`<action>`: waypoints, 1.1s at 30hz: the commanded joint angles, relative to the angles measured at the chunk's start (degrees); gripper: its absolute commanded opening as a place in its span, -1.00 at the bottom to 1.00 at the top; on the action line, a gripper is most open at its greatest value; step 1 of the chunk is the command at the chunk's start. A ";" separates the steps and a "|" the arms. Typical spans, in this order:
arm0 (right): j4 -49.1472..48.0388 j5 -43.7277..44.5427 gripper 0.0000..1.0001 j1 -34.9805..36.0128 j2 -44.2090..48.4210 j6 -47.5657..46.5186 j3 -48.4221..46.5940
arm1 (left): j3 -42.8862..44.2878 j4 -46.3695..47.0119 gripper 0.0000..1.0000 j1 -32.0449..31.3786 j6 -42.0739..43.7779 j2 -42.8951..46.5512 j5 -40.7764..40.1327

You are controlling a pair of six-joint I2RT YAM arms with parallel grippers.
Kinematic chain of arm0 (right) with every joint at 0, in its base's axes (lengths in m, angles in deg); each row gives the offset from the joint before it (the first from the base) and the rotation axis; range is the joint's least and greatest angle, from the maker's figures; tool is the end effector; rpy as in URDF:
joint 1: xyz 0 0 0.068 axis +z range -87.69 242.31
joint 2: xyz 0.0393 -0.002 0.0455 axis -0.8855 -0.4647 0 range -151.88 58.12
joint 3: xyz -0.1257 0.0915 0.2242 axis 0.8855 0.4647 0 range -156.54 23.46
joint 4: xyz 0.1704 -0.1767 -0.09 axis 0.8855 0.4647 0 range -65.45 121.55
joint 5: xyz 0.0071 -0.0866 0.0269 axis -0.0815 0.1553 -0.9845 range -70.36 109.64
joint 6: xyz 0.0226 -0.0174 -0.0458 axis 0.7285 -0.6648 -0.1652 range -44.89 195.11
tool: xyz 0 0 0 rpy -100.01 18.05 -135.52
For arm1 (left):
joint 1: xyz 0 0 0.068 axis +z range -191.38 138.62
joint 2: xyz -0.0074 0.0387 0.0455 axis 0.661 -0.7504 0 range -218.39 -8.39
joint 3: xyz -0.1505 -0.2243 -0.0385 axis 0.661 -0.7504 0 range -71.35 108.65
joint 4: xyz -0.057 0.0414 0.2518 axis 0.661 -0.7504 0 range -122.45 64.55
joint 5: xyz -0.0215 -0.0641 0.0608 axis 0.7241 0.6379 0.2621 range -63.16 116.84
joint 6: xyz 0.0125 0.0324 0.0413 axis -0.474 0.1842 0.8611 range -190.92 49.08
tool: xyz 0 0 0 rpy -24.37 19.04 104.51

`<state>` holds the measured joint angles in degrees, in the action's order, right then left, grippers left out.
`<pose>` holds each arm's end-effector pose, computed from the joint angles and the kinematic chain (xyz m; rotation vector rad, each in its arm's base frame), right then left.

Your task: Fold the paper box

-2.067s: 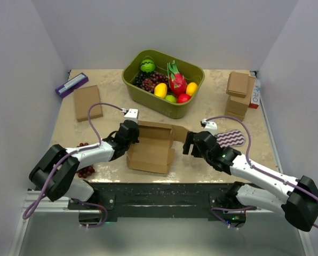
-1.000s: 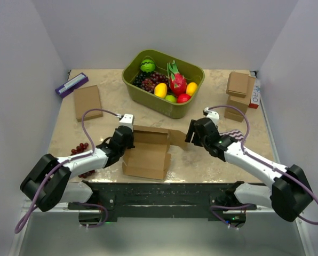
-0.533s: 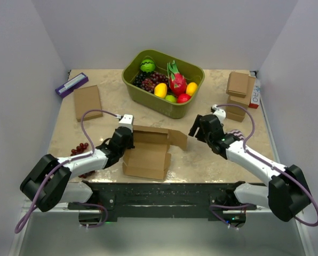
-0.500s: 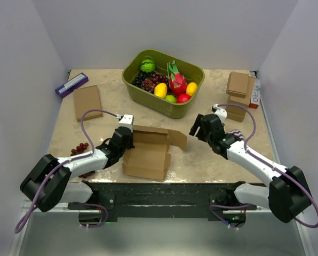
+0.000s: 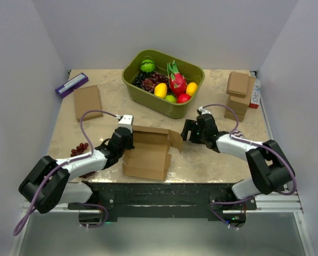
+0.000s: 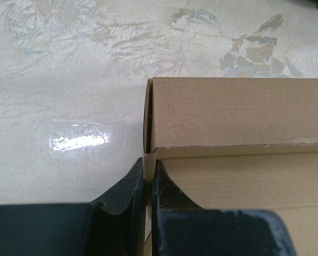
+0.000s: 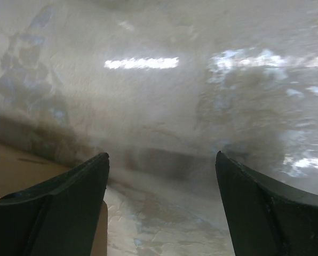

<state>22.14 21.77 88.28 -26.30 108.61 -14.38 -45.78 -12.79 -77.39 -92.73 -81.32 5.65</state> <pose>0.2568 0.1235 0.1632 0.1755 2.3831 0.4625 0.2023 -0.1312 0.1652 0.0563 2.1355 -0.1904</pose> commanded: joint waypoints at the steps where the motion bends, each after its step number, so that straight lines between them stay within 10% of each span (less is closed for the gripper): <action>1: -10.32 -10.56 0.65 1.79 1.36 -3.00 1.63 | 0.19 2.63 -1.00 0.33 -1.40 1.12 0.18; 33: -21.48 -16.89 0.65 11.20 11.03 0.34 11.65 | -0.34 8.43 -1.00 0.41 3.35 -1.08 10.38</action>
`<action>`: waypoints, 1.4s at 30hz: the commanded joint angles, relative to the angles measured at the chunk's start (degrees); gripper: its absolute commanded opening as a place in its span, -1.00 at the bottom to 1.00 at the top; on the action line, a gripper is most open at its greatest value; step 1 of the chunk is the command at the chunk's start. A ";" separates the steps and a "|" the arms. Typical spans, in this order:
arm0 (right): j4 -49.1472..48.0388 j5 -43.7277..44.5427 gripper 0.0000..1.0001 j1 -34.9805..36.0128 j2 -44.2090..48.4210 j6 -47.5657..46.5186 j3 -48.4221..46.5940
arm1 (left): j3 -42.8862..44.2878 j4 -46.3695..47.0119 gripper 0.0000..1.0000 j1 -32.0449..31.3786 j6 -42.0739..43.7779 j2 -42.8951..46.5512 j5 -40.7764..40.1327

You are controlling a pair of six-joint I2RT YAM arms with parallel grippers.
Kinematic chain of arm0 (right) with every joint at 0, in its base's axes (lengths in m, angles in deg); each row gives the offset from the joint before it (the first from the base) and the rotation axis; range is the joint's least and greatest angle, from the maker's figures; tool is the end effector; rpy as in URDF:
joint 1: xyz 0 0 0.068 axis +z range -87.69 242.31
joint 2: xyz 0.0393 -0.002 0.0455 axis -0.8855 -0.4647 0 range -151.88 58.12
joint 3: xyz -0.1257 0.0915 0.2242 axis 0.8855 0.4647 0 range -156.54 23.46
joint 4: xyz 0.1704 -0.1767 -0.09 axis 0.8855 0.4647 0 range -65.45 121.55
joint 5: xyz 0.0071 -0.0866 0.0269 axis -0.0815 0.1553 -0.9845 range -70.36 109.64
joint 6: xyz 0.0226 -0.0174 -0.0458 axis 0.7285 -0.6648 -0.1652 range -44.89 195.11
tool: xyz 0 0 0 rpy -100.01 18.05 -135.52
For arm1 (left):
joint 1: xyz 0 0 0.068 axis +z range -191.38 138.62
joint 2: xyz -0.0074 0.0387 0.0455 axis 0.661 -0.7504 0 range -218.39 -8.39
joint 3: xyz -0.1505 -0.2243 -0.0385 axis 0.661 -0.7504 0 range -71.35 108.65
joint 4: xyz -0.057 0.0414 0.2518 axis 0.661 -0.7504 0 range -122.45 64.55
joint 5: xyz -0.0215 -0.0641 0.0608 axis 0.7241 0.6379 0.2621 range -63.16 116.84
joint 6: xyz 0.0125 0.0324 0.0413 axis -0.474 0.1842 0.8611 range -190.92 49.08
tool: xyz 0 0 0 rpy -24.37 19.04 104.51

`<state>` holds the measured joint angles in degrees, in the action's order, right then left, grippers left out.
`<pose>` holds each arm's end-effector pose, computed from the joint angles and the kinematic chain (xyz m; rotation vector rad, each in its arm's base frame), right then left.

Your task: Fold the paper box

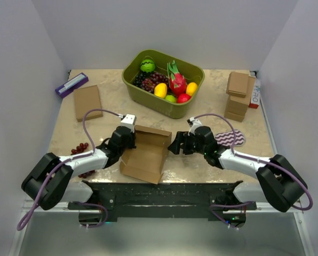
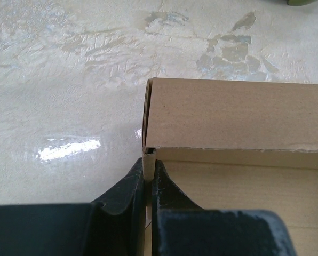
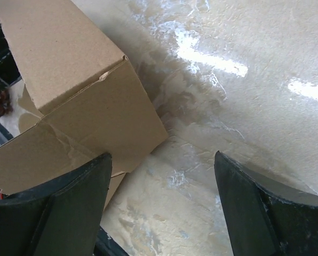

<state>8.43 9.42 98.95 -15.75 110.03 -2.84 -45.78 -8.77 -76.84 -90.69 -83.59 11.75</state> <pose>0.1964 0.1537 0.1698 -0.1468 2.2488 0.9011 0.2073 -0.1364 0.1620 0.1392 2.1326 -0.2870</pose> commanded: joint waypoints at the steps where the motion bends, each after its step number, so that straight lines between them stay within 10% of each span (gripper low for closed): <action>1: -8.40 -5.07 0.65 0.53 0.30 -1.25 0.11 | -0.42 4.49 -1.00 -0.13 1.40 1.11 4.46; 42: -20.97 -3.50 0.68 2.56 -4.53 -1.87 1.17 | -1.92 8.80 -1.00 -0.22 2.28 0.32 12.19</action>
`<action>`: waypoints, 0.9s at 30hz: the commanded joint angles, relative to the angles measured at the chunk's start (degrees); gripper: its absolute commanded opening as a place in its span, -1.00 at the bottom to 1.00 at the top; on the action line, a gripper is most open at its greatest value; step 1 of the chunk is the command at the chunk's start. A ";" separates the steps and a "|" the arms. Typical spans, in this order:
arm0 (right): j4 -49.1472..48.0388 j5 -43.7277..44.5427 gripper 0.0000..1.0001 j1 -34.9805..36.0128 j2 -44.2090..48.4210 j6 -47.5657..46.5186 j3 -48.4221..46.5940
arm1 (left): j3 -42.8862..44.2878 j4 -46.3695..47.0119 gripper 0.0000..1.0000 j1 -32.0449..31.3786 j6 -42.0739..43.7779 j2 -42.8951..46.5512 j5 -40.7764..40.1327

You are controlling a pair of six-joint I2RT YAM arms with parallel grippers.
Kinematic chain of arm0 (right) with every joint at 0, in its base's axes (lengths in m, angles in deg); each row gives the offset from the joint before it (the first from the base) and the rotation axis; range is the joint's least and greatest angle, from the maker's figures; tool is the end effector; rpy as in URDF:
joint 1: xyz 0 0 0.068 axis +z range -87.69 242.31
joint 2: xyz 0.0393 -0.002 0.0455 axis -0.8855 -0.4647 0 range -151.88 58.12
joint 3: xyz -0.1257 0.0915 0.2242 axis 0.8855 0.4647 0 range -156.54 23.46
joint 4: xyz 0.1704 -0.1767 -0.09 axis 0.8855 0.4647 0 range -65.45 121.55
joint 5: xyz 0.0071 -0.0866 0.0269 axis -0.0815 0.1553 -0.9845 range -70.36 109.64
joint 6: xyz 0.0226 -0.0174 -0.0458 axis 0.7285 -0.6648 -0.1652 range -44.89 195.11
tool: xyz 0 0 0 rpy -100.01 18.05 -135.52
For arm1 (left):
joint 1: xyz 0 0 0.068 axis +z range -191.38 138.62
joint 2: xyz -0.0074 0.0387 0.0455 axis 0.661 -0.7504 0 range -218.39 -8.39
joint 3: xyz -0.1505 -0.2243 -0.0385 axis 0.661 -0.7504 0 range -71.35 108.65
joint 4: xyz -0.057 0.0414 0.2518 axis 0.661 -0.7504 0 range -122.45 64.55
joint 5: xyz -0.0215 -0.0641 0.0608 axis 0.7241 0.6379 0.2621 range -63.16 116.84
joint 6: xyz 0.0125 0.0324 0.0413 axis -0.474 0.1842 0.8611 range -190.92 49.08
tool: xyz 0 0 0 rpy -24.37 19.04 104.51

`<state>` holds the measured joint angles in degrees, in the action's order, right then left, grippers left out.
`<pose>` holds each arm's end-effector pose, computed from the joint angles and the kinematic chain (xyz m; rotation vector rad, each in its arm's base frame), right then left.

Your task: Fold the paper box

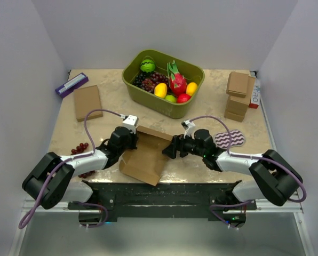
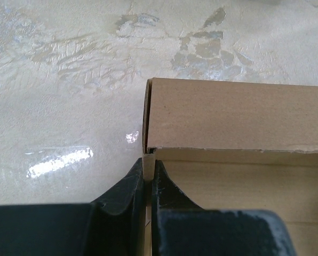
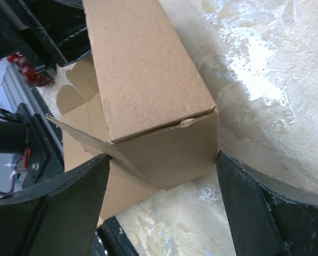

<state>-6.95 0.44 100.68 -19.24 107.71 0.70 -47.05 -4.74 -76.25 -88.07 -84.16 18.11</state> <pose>0.1905 0.1656 0.1639 -0.3434 2.1043 1.1045 0.2070 -0.1378 0.1593 0.2362 2.1111 -0.3836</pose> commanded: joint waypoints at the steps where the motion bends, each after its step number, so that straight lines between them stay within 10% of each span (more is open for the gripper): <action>1: -5.24 6.27 0.67 1.00 -1.30 0.53 -2.46 | -0.74 4.87 -1.00 -0.81 -0.43 0.88 5.92; 27: 14.78 32.28 -0.25 4.52 -1.65 2.38 -5.88 | 0.05 -0.49 -1.00 -3.88 -1.57 5.72 -4.70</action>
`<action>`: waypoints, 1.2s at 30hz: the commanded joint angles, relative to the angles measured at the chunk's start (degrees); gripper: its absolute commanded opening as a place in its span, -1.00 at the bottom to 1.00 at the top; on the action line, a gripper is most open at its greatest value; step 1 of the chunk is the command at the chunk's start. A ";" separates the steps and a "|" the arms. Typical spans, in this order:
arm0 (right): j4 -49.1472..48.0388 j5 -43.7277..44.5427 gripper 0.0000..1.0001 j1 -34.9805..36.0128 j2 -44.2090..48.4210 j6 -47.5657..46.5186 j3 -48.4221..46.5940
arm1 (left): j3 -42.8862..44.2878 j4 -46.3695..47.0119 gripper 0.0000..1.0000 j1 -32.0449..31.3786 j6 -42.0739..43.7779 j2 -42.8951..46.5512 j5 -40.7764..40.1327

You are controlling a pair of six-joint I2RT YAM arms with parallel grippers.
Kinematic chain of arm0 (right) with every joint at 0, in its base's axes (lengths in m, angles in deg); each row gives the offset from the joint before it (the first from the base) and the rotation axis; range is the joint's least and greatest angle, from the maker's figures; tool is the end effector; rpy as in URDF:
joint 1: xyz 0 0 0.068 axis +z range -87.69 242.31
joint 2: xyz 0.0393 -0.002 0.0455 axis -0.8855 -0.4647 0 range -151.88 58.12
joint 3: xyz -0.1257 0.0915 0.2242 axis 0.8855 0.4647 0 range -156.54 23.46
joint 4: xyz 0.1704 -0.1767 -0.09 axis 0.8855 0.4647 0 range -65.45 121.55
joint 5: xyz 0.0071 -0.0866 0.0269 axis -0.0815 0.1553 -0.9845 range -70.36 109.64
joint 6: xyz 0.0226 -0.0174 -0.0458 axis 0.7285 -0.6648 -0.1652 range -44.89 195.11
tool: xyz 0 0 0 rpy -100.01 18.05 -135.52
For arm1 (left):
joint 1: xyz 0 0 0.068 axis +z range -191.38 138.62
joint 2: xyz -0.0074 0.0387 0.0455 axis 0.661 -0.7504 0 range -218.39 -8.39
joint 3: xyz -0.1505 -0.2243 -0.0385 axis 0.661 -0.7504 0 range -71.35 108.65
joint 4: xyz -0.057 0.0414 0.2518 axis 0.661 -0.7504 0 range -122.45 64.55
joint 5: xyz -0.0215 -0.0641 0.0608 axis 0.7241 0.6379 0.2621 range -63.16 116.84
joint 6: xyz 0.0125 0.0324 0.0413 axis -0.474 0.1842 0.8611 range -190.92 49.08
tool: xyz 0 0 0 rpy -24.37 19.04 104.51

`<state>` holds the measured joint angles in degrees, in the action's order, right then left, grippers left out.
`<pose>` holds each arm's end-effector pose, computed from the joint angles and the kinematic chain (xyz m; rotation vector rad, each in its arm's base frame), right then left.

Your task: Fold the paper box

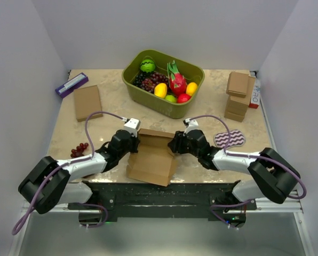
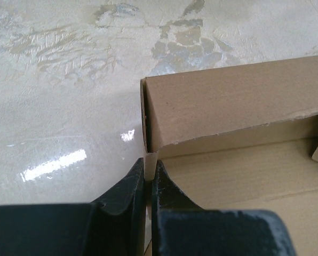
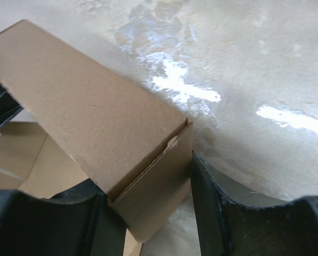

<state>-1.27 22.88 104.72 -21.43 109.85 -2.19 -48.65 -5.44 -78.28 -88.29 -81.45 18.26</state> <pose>0.1946 0.1749 0.1589 -0.1077 2.1490 0.7573 0.1950 -0.1399 0.1605 0.2699 2.1038 -0.4127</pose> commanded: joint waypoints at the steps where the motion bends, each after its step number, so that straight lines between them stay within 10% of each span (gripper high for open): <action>1: 10.52 11.33 -0.33 0.74 0.36 0.24 -4.05 | 2.00 -0.93 -1.00 -2.29 -1.44 3.44 -7.22; 15: 25.74 31.82 -0.83 6.37 -8.25 9.02 -12.41 | 6.57 -8.67 -1.00 -9.23 -6.10 6.61 -16.38; 36: 40.57 43.68 -1.00 6.37 -18.97 23.08 -19.70 | 9.20 -12.71 -1.00 -10.29 -7.16 7.67 -21.65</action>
<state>25.09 57.88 113.05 -35.57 125.85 -22.67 -43.45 -19.06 -88.03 -92.92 -74.50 -0.21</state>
